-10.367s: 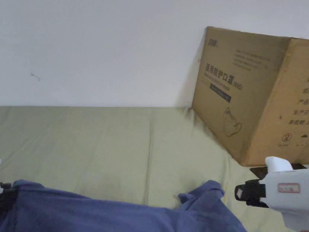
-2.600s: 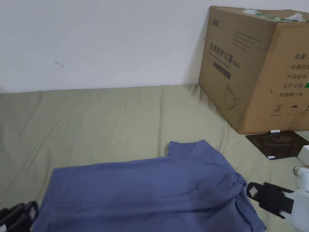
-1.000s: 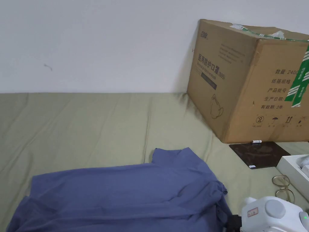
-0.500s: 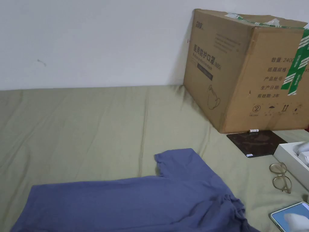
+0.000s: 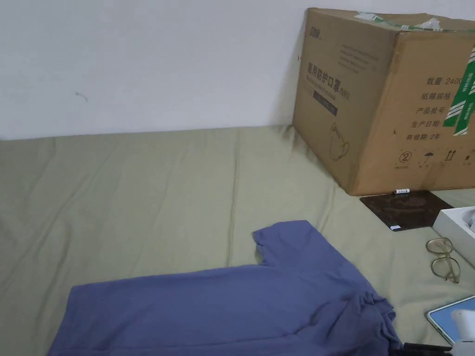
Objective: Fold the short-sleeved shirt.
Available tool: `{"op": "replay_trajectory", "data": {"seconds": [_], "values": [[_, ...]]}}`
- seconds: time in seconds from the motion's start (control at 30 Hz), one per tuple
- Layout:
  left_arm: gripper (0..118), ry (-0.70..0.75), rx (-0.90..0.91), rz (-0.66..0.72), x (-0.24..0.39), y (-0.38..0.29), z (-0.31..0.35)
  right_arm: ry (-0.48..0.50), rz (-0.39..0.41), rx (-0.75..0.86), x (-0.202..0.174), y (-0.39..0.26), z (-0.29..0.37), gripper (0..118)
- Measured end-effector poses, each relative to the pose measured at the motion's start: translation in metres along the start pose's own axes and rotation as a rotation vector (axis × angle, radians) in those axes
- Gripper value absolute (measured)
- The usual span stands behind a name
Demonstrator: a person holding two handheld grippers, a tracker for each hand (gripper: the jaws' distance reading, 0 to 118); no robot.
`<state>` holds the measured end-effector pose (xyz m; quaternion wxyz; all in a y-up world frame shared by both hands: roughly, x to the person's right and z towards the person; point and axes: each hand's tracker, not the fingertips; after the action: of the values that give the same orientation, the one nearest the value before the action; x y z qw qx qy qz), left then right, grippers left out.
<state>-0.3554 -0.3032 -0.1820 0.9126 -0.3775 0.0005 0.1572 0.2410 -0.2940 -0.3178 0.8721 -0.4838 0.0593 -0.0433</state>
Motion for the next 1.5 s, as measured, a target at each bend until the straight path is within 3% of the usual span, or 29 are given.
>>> {"op": "replay_trajectory", "data": {"seconds": [0.13,0.17,0.2,0.23,0.27,0.3,0.33,0.4,0.47,0.57,0.63,0.7,0.73,0.77,0.8,0.83,0.87,1.03,1.13,1.17,1.23,1.27,1.33,1.43,1.5], "values": [[113,-0.048,0.107,-0.045,0.027,0.030,0.012,0.170,-0.021,0.182,-0.032,0.020,0.037,114],[110,-0.024,0.150,-0.077,0.038,0.037,0.016,0.237,-0.036,0.242,-0.037,0.025,0.048,100],[90,0.007,0.197,-0.115,0.047,0.043,0.019,0.279,-0.050,0.324,-0.042,0.026,0.057,48],[57,0.058,0.231,-0.164,0.057,0.051,0.021,0.320,-0.073,0.428,-0.049,0.026,0.066,5],[12,0.102,0.274,-0.201,0.066,0.057,0.021,0.326,-0.069,0.477,-0.062,0.027,0.072,1],[0,0.132,0.303,-0.220,0.072,0.062,0.019,0.281,-0.066,0.529,-0.072,0.025,0.078,1],[0,0.162,0.313,-0.219,0.074,0.066,0.016,0.252,-0.064,0.554,-0.076,0.027,0.079,1],[0,0.031,0.298,-0.175,0.066,0.085,0.003,0.341,-0.022,0.524,-0.083,0.035,0.073,1],[0,0.046,0.245,-0.132,0.052,0.108,-0.022,0.310,0.038,0.512,-0.097,0.041,0.064,1],[0,0.084,0.006,-0.124,0.021,0.150,-0.088,0.283,0.099,0.482,-0.106,0.053,0.046,1],[0,0.100,-0.142,-0.043,-0.007,0.160,-0.135,0.311,0.096,0.449,-0.108,0.058,0.034,1],[1,0.092,-0.175,-0.015,-0.025,0.164,-0.169,0.330,0.077,0.410,-0.108,0.064,0.020,1],[11,0.094,-0.174,-0.028,-0.032,0.166,-0.185,0.336,0.067,0.392,-0.109,0.065,0.012,1],[33,0.102,-0.177,-0.045,-0.036,0.164,-0.198,0.337,0.059,0.372,-0.109,0.065,0.005,1],[76,0.134,-0.201,-0.069,-0.039,0.162,-0.209,0.337,0.055,0.355,-0.109,0.066,-0.001,1],[102,0.171,-0.218,-0.079,-0.042,0.160,-0.223,0.332,0.047,0.336,-0.108,0.066,-0.007,1],[115,0.165,-0.216,-0.086,-0.045,0.158,-0.236,0.322,0.036,0.315,-0.107,0.065,-0.013,1],[118,0.181,-0.275,-0.142,-0.054,0.145,-0.287,0.299,0.025,0.243,-0.102,0.062,-0.028,1],[118,0.192,-0.244,-0.161,-0.047,0.143,-0.281,0.289,0.027,0.221,-0.092,0.061,-0.037,1],[115,0.185,-0.234,-0.158,-0.043,0.143,-0.278,0.286,0.025,0.218,-0.089,0.062,-0.039,1],[86,0.184,-0.173,-0.212,-0.035,0.140,-0.259,0.289,0.014,0.218,-0.086,0.064,-0.042,1],[63,0.191,-0.142,-0.245,-0.027,0.139,-0.251,0.291,0.005,0.217,-0.083,0.068,-0.045,1],[1,0.175,-0.135,-0.256,-0.018,0.139,-0.236,0.290,-0.006,0.216,-0.077,0.079,-0.052,1],[2,0.078,-0.133,-0.197,-0.011,0.140,-0.219,0.333,-0.023,0.215,-0.063,0.109,-0.070,1],[2,0.123,-0.085,-0.230,-0.007,0.145,-0.204,0.274,0.009,0.183,-0.060,0.139,-0.092,1]]}}
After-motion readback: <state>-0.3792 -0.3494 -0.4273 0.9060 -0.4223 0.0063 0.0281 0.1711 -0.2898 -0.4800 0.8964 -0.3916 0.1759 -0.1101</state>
